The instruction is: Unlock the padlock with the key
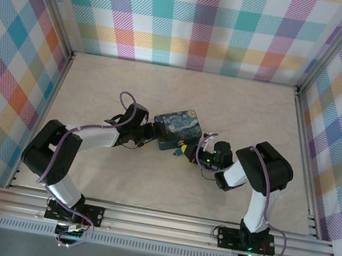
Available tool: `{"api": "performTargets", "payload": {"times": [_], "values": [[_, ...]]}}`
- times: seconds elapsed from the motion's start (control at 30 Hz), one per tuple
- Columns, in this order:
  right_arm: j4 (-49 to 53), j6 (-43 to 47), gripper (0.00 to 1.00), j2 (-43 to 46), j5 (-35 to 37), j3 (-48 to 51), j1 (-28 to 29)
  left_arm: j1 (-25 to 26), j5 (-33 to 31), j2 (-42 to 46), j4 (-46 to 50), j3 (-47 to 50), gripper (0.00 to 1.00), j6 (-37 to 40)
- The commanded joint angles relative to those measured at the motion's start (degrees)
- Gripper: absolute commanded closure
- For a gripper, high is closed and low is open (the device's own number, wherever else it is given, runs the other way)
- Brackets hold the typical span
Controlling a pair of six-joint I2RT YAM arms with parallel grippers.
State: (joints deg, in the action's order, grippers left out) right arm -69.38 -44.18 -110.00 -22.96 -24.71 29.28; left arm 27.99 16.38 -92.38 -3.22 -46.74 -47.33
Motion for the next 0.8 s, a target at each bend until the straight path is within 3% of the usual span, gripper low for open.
{"api": "performTargets", "payload": {"times": [0.0, 0.37, 0.77], "values": [[-1.29, -2.37, 1.0, 1.96, 1.65, 0.59, -0.29, 0.75, -1.35, 0.03, 6.16, 1.66, 0.25, -0.13], [-2.71, -5.18, 1.0, 2.98, 3.27, 1.81, -1.85, 0.84, -1.44, 0.35, 6.07, 1.83, 0.24, -0.12], [2.31, -2.48, 1.0, 8.08, 5.41, 5.34, -3.79, 0.68, -1.02, 2.68, 2.27, 2.11, 0.21, -1.95]]}}
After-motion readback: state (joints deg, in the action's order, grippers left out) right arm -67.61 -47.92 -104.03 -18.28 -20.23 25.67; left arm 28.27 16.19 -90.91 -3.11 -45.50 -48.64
